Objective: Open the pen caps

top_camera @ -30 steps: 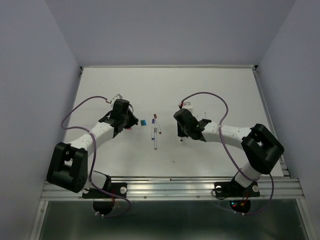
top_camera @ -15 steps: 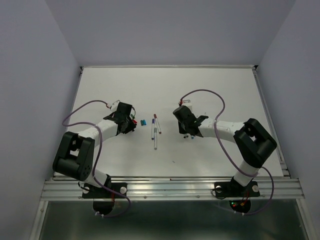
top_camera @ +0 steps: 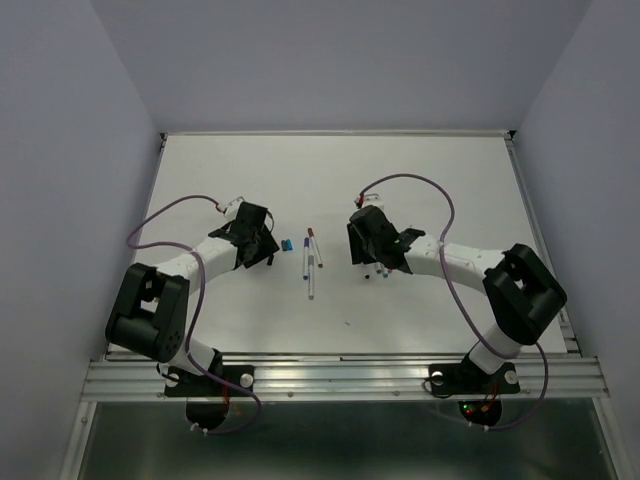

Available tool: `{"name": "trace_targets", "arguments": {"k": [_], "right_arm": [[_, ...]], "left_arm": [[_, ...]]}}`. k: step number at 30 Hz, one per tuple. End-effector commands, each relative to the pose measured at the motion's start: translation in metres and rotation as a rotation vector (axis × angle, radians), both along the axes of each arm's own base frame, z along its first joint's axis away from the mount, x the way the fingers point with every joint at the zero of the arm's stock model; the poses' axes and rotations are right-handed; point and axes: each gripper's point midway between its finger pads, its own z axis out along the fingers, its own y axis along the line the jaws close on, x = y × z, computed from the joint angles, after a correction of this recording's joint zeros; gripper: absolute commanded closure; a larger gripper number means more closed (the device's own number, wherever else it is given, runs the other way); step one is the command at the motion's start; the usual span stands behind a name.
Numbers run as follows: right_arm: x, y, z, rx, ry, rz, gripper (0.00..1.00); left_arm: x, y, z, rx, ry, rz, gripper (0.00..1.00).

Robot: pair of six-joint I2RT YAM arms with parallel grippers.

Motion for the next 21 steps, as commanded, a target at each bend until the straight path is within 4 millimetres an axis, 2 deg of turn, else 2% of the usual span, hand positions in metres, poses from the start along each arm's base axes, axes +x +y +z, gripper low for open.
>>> {"name": "trace_targets", "arguments": {"k": [1,4,5,6,8,9,11,12,15,16,17,19,21], "right_arm": [[0.008,0.028,0.046,0.114,-0.063,0.109,0.47],[0.006,0.047,0.049,0.16,-0.052,0.202,0.42],[0.008,0.053,0.052,0.175,-0.055,0.214,0.38],[0.01,0.055,0.046,0.167,-0.044,0.218,0.36],[0.018,0.062,0.049,0.171,-0.051,0.218,0.3],[0.021,0.065,0.048,0.169,-0.052,0.22,0.19],[0.027,0.068,0.041,0.147,-0.046,0.22,0.12],[0.029,0.077,0.044,0.146,-0.06,0.236,0.08],[0.036,0.084,0.032,0.1,-0.062,0.235,0.06],[0.04,0.09,0.037,0.103,-0.077,0.23,0.06],[0.046,0.088,0.026,0.069,-0.072,0.208,0.06],[0.054,0.092,0.026,0.047,-0.086,0.182,0.06],[0.056,0.093,0.015,0.007,-0.075,0.173,0.06]], "left_arm": [[0.013,-0.005,0.035,-0.004,-0.086,-0.027,0.4],[0.018,-0.007,0.06,-0.023,-0.151,-0.034,0.21],[0.019,-0.008,0.068,-0.027,-0.171,-0.041,0.06],[0.019,-0.008,0.077,-0.032,-0.195,-0.045,0.01],[0.02,-0.008,0.088,-0.032,-0.22,-0.057,0.01],[0.019,-0.007,0.096,-0.034,-0.238,-0.056,0.01],[0.019,-0.005,0.102,-0.03,-0.257,-0.049,0.01],[0.019,-0.004,0.107,-0.032,-0.27,-0.047,0.01],[0.018,-0.001,0.109,-0.024,-0.272,-0.038,0.01],[0.017,0.0,0.108,-0.022,-0.268,-0.036,0.01],[0.017,-0.001,0.109,-0.023,-0.268,-0.037,0.01],[0.016,0.0,0.108,-0.023,-0.266,-0.037,0.01],[0.016,0.0,0.109,-0.022,-0.268,-0.036,0.01]]}}
